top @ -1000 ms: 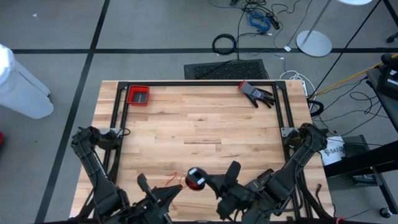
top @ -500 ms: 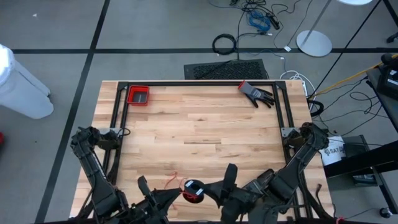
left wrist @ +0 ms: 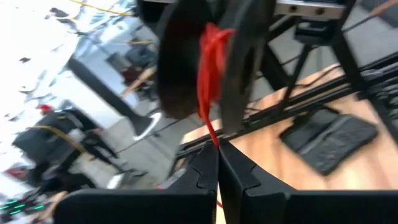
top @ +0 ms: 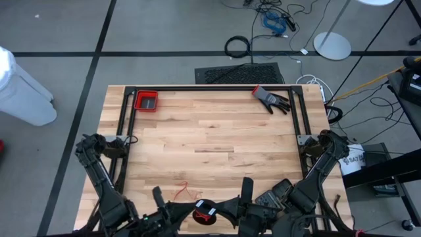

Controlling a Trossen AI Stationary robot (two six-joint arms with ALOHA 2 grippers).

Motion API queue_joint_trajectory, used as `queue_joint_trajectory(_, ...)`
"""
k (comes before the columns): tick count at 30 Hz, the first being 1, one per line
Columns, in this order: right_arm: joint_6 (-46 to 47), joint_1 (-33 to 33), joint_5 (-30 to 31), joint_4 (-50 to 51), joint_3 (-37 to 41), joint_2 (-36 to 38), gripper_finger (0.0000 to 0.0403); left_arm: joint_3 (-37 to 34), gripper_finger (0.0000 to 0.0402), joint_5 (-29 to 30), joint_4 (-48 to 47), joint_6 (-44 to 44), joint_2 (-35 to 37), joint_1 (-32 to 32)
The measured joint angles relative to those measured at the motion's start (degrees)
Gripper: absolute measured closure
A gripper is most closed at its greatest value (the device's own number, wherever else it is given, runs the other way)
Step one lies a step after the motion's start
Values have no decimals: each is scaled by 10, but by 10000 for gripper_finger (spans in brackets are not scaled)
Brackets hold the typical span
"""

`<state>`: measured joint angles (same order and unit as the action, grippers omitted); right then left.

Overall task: Coil cords
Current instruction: Coil the red wire onto the spool

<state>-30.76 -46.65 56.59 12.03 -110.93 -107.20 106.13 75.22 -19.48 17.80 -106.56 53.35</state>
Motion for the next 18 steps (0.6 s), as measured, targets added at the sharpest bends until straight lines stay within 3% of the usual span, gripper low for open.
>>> queue_joint_trajectory(8,12,0,8,-20,0,0,403,0,349,-28,-75,-85,0,-22)
queue_joint_trajectory(14,-15,-13,111,-39,0,1,403,0,316,-31,-113,-115,0,-23)
queue_joint_trajectory(18,-21,-34,149,-42,0,12,403,0,307,-31,-113,-116,0,-24)
